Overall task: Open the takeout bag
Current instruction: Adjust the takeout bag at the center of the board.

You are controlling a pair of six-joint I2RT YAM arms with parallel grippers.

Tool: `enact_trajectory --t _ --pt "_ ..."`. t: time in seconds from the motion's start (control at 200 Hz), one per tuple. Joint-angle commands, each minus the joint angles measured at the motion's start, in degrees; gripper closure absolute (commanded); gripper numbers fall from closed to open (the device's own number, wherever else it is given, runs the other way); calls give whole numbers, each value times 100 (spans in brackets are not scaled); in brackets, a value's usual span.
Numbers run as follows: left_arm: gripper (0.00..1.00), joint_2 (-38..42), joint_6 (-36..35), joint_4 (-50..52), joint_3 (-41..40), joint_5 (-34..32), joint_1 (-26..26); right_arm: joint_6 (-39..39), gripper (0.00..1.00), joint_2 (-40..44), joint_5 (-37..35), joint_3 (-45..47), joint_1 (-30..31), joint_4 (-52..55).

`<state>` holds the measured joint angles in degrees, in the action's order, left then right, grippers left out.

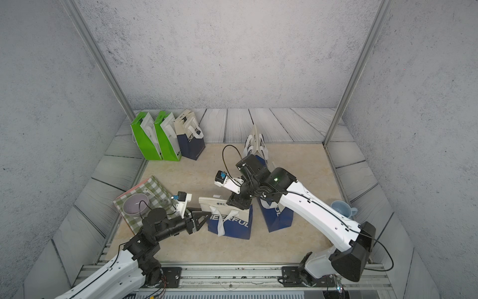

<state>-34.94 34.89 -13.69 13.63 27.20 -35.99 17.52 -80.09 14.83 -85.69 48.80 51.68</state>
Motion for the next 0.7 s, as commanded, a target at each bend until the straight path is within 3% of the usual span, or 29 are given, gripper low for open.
enact_trajectory --t 0.0,0.065,0.225,0.44,0.535,0.696 --pt "49 13 -266 -310 -69 -160 -266 -254 44 160 -314 28 -7 -234" --pt "56 59 -306 -313 -129 -233 -412 -376 44 187 -331 -35 -6 -274" --pt "60 175 -365 -420 -322 -440 -702 -524 44 495 -259 100 -10 -816" --pt "66 176 -467 -626 -399 -538 -899 270 44 1673 607 1921 45 -3309" --pt "75 180 -471 -852 -490 -644 -956 743 43 2025 565 2635 237 -4217" --pt "95 89 -456 -1079 -503 -773 -1041 1572 43 2106 241 3005 673 -4506"
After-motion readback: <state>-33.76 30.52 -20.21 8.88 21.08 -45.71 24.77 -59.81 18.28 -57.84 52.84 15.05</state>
